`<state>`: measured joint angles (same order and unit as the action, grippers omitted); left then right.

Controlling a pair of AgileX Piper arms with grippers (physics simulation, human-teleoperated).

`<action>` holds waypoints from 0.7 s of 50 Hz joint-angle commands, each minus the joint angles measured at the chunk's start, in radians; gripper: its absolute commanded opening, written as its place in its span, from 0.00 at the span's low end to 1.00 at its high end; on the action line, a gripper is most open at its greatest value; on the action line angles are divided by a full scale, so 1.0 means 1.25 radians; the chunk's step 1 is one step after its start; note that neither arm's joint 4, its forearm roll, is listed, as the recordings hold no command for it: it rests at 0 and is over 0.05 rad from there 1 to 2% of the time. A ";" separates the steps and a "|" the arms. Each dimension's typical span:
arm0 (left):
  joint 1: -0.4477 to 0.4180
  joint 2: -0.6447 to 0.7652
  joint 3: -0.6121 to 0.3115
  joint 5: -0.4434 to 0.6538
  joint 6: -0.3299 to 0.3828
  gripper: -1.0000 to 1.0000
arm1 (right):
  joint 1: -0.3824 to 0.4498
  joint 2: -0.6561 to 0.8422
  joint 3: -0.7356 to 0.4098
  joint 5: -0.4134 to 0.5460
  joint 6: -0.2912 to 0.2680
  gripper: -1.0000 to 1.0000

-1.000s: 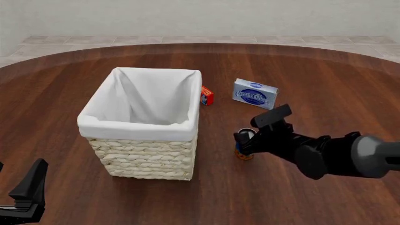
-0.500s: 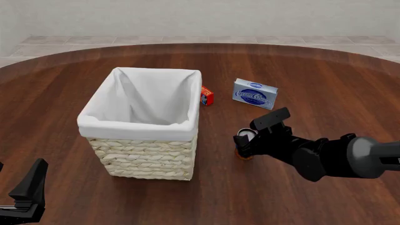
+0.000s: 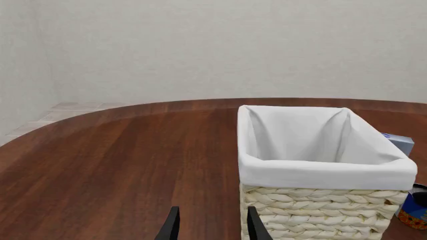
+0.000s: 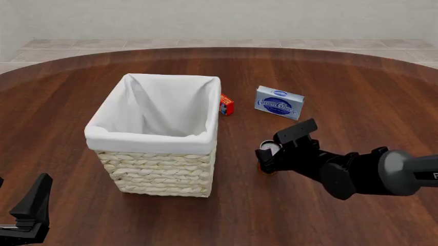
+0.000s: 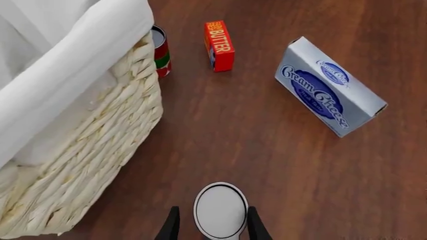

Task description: Pick up the alphabet soup and put it in the basket.

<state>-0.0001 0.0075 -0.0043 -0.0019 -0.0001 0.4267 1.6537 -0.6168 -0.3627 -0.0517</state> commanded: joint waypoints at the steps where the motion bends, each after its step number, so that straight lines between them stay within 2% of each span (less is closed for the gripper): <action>1: 0.000 0.000 0.000 0.000 0.000 1.00 | -0.005 -0.004 -0.002 0.002 -0.006 1.00; 35: 0.000 0.000 0.000 0.000 0.000 1.00 | -0.009 0.030 -0.004 -0.017 0.003 1.00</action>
<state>-0.0001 0.0076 -0.0043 -0.0019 -0.0001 0.4148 1.6716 -0.6227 -0.3723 -0.0537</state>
